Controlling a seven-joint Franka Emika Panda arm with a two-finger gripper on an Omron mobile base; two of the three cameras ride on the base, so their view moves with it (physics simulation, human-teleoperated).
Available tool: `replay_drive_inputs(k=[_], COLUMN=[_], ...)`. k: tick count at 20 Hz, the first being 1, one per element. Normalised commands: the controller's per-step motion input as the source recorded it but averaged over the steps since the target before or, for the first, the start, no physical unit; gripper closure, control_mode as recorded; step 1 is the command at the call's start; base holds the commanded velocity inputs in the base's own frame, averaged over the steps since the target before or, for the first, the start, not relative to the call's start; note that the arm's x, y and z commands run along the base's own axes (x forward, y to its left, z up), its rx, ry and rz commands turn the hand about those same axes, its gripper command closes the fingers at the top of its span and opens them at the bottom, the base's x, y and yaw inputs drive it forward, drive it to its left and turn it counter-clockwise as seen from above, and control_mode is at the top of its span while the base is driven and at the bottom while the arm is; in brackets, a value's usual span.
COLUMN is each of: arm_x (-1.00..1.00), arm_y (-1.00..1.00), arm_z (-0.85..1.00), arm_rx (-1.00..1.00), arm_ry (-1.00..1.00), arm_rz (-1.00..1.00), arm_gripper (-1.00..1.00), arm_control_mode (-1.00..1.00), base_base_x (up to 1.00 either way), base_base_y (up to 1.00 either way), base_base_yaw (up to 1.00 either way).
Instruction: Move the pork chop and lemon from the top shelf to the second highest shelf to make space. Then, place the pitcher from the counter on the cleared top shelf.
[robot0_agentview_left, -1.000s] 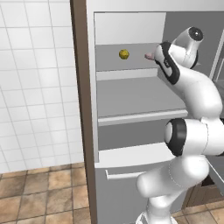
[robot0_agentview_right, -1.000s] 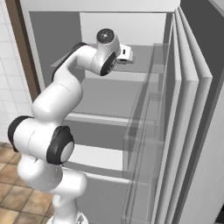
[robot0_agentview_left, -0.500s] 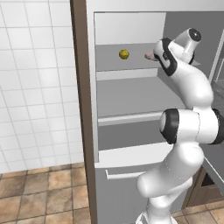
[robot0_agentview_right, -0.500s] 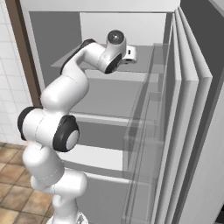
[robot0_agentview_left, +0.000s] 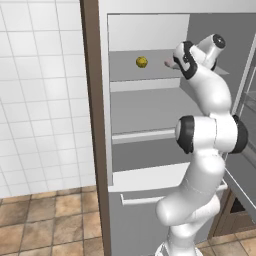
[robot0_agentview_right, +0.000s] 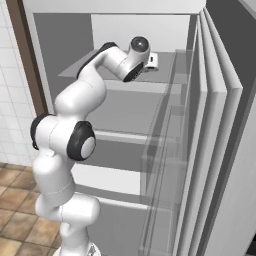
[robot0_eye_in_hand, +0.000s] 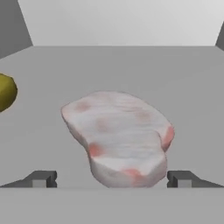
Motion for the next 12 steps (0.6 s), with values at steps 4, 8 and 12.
replay_drive_inputs(k=[4,8,12], arm_x=[0.41,0.36,0.36], arm_y=[-0.03,-0.01,0.0], arm_z=[-0.01,-0.05,-0.09], arm_rx=[0.01,0.0,0.0], arm_ry=[0.0,0.0,0.0], arm_rz=[0.03,0.03,0.01], arm_gripper=[-1.0,-1.0,1.0], arm_control_mode=[-1.0,-1.0,-1.0], base_base_x=[0.0,0.0,0.0], base_base_y=[0.0,0.0,0.0], base_base_yaw=[0.0,0.0,0.0])
